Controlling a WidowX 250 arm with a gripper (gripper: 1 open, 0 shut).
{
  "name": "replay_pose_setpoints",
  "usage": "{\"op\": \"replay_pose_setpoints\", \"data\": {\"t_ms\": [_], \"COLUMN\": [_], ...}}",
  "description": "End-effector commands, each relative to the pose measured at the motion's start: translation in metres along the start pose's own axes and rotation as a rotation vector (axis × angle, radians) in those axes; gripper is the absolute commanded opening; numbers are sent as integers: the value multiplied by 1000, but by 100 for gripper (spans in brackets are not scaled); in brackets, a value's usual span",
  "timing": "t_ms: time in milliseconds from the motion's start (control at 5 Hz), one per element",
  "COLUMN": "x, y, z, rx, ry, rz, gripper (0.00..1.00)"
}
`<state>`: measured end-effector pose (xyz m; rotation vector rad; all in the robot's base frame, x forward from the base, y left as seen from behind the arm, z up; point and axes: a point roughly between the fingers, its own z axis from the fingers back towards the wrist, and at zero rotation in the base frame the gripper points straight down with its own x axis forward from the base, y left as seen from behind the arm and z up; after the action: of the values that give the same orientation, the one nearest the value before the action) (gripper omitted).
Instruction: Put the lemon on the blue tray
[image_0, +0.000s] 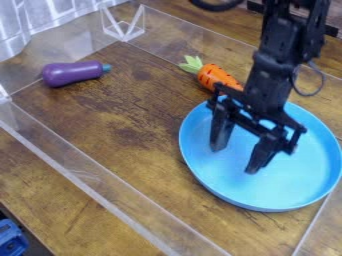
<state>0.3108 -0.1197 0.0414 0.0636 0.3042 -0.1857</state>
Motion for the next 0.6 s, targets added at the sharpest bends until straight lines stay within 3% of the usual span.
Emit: {"op": "replay_pose_setpoints", "data": {"t_ms": [0,200,400], "x": [6,5,0], "y": [-12,-15,-15], "z": [11,5,12], "rx": [-3,-1,7], "ry": [-46,-20,-14], "rz": [-12,-5,1], "gripper": [100,100,100]}}
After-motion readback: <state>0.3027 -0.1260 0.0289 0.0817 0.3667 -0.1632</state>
